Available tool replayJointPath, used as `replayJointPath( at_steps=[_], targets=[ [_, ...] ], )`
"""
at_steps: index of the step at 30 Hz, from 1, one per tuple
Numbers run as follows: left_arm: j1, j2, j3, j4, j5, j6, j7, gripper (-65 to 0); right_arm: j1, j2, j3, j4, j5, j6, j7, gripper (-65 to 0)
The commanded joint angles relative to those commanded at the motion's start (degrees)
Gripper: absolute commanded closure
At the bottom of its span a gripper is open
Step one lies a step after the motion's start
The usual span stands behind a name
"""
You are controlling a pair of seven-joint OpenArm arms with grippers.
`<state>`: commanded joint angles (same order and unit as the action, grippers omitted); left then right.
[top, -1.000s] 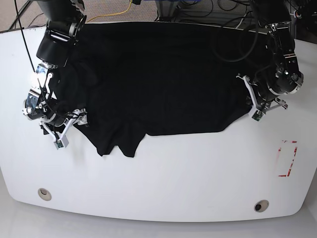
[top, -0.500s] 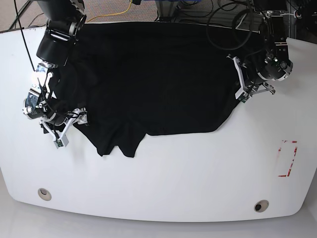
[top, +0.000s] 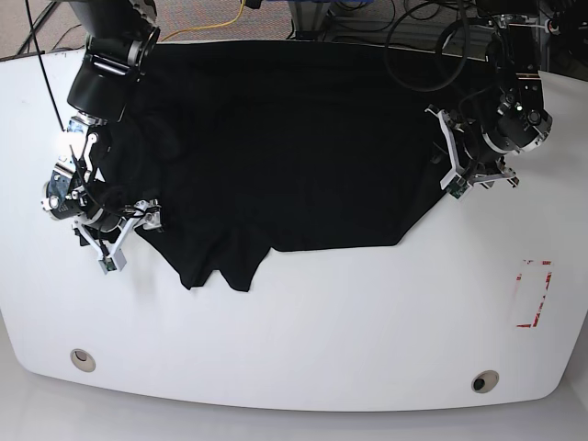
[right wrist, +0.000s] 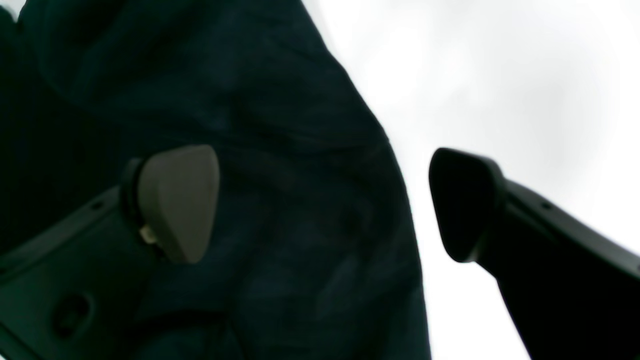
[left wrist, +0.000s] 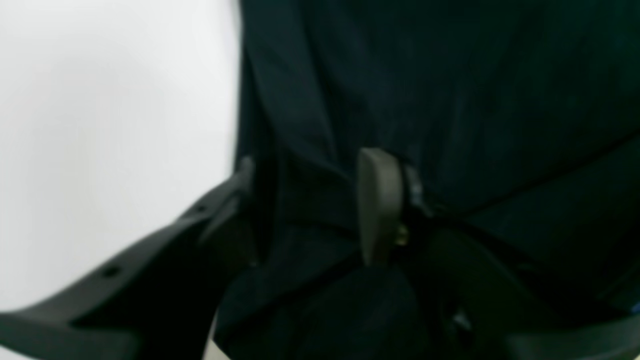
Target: Layout the t-shirt on the table in an organized manner, then fold the t-shirt properly
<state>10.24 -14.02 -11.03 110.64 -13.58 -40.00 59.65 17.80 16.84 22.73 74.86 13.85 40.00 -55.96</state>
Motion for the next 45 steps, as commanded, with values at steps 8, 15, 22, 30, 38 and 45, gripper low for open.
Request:
replayJointPath(
  at_steps=[8,15,22,30,38,45],
  targets=[
    [-2.9,1.9,-6.4,-1.8,0.4,0.0,0.0,-26.2,0.0,-1.0,0.1,0.0,-0.4,0.0,0.0,-65.0],
    [-6.8,2.5,-10.5,-10.1,0.4,0.0,0.0,-26.2,-0.9,-1.3,0.1,0.1,-0.4,0.0,0.0,-65.0],
    [-8.6,2.5,-10.5,-15.6,0.0,0.0,0.0,-26.2,-1.1,-1.4,0.0,0.1,-0.2,0.0,0.0,-65.0],
    [-8.7,2.5,-10.3,-16.3,-3.7,0.0,0.4,-26.4,-1.1,-1.4,0.0,0.1,-0.1,0.0,0.0,-65.0],
    [-9.8,2.1,-7.7,-19.8,-7.7,0.0,3.6,-26.4,-1.1,-1.4,0.1,0.1,0.0,0.0,0.0,-65.0],
    [-10.3,2.4,-7.7,-22.0,-7.6,0.0,4.0,-26.4,-1.0,-1.4,0.2,0.1,0.0,0.0,0.0,-65.0]
  ],
)
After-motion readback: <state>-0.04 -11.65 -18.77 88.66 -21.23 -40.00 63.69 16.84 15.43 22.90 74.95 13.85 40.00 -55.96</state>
